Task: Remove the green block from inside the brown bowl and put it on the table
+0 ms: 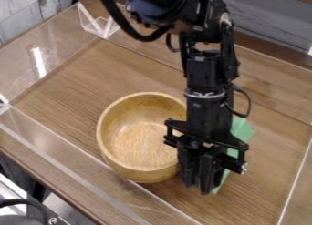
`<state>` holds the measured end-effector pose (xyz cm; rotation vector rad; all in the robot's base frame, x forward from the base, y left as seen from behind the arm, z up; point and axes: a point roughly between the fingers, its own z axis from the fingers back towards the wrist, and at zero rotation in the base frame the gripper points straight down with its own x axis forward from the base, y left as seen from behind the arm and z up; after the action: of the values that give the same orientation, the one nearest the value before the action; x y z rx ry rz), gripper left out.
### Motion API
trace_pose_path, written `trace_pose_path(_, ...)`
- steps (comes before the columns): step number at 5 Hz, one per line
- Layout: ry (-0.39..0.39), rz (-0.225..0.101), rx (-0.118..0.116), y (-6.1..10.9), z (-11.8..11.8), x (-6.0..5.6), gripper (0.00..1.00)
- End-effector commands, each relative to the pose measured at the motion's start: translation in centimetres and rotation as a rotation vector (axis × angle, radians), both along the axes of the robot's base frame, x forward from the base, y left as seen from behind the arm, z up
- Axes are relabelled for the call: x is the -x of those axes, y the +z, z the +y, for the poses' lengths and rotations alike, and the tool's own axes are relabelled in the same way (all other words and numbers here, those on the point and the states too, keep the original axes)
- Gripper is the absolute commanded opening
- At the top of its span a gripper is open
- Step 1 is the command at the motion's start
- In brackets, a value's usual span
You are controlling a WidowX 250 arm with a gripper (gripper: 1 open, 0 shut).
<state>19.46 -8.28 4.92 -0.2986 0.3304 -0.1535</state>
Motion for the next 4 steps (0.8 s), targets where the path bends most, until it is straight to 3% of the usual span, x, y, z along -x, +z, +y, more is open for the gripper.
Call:
trace_pose_path(1, 0.002, -0.040, 0.016, 0.98, 0.09, -0.94, 0.00)
trace_pose_path(4, 0.000, -0.026, 0.033, 1.44, 0.34, -1.10, 0.00)
